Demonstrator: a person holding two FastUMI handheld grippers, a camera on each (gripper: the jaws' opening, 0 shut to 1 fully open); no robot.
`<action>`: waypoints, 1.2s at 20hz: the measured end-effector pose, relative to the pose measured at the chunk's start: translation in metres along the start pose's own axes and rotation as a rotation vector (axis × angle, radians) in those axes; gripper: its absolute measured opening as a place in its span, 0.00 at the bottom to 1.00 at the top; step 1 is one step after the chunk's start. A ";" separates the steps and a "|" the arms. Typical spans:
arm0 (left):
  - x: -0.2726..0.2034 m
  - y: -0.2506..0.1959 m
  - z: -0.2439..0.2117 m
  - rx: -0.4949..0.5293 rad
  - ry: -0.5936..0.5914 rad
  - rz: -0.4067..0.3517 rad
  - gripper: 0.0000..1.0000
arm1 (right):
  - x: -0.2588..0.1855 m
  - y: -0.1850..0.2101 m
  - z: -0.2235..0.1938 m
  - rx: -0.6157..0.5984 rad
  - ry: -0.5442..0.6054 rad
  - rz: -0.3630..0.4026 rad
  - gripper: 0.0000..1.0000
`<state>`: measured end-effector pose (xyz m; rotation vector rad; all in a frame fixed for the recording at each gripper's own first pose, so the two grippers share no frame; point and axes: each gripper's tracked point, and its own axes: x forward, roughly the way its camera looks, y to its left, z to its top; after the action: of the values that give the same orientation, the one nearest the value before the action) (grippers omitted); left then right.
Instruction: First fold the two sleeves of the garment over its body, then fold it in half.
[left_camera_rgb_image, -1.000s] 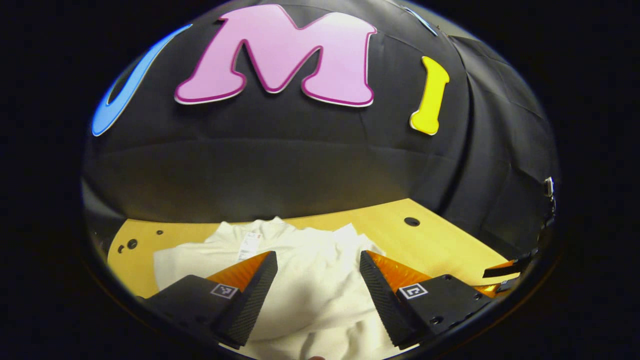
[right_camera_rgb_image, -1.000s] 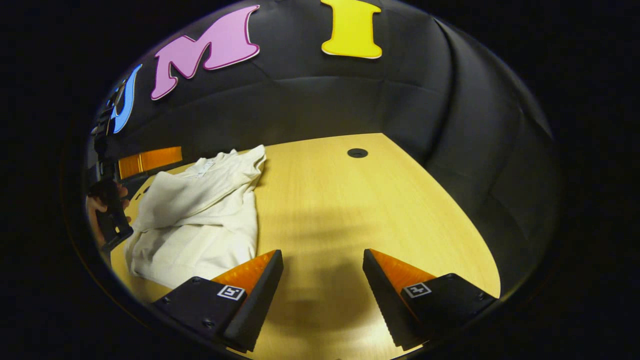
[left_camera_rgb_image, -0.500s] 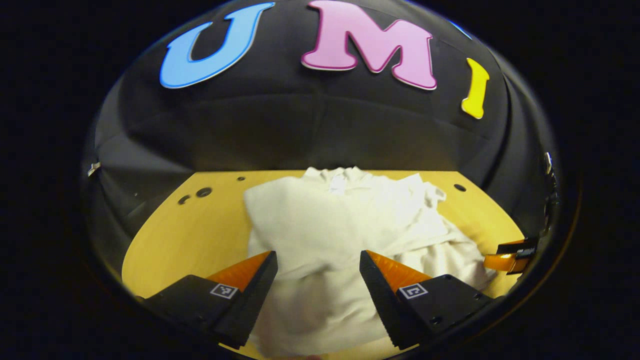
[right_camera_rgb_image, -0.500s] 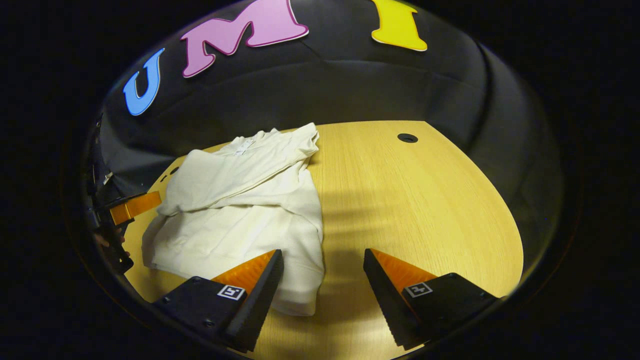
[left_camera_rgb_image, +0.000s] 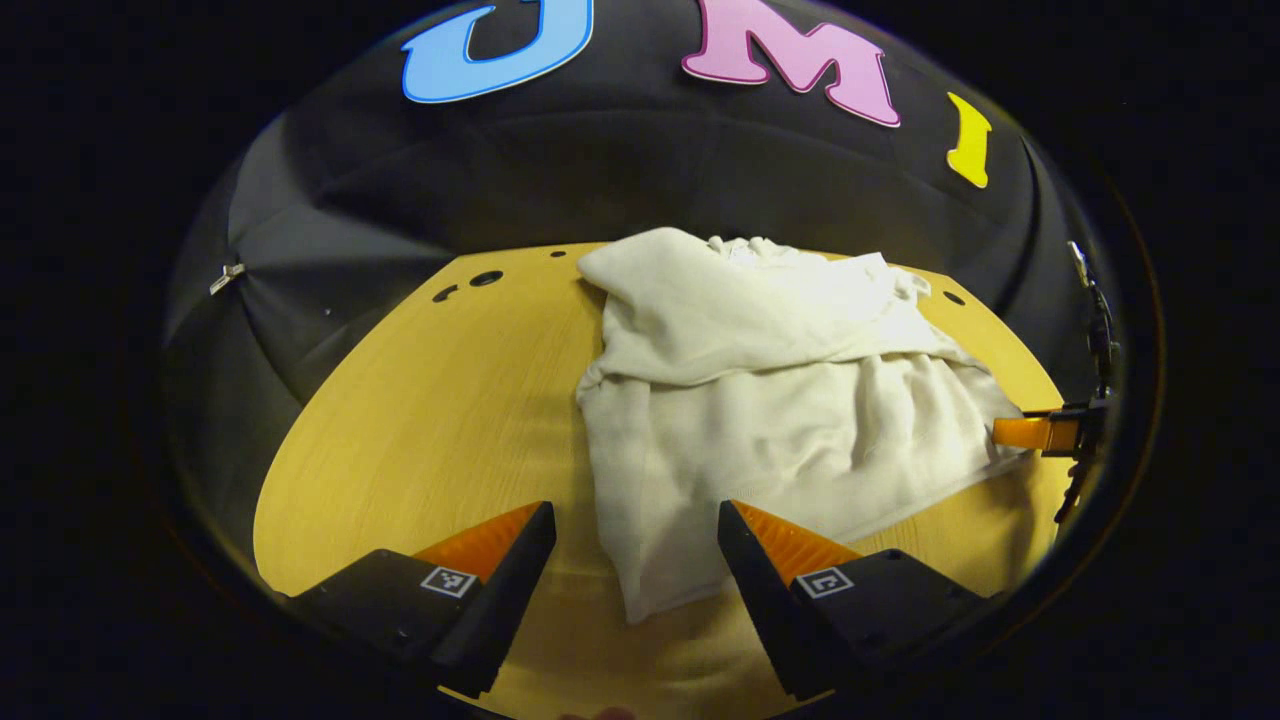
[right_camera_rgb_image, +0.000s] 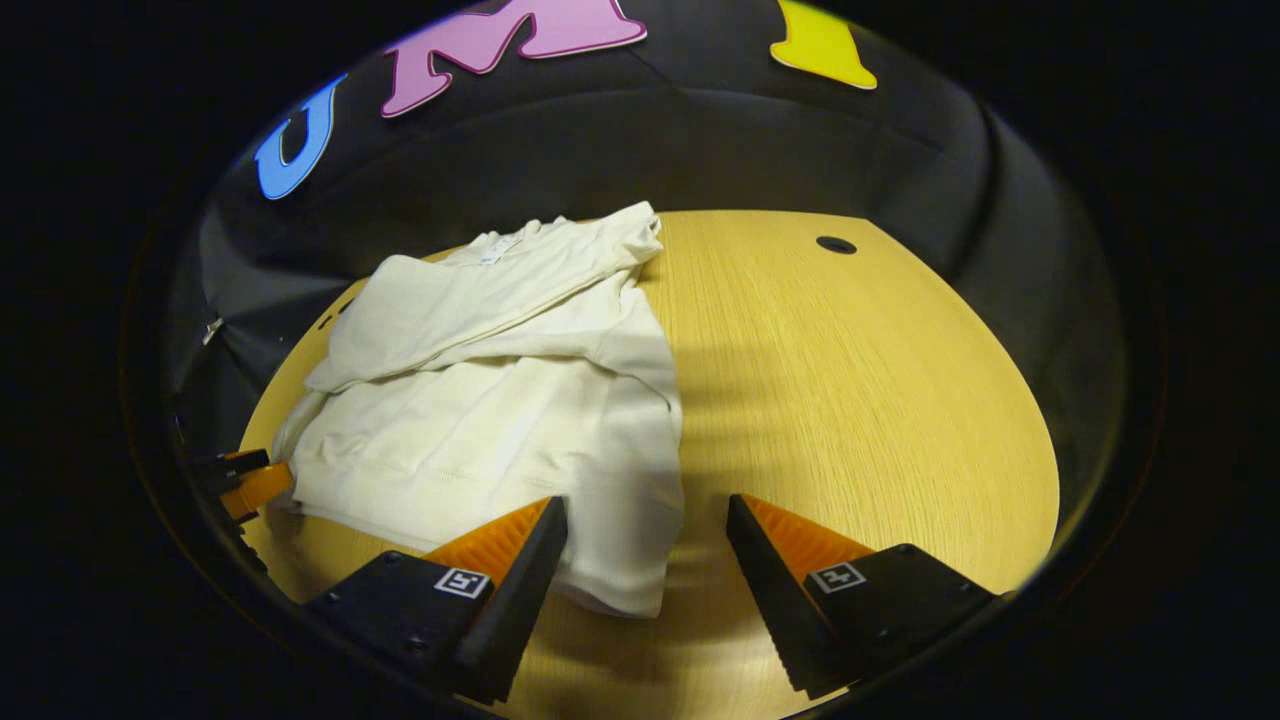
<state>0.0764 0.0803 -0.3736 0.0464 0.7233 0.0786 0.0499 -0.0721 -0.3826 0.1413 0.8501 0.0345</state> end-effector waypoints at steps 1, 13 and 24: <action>-0.001 -0.001 -0.006 -0.006 0.016 0.003 1.00 | -0.001 0.000 0.002 -0.014 -0.014 -0.005 0.99; 0.005 -0.035 -0.014 -0.025 -0.014 -0.052 0.36 | 0.008 0.035 -0.003 -0.030 -0.022 0.016 0.33; -0.012 -0.025 0.028 -0.055 -0.078 -0.031 0.06 | 0.001 0.059 0.028 -0.015 -0.140 0.133 0.06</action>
<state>0.0870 0.0534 -0.3464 -0.0141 0.6434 0.0665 0.0728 -0.0170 -0.3567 0.1836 0.6997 0.1541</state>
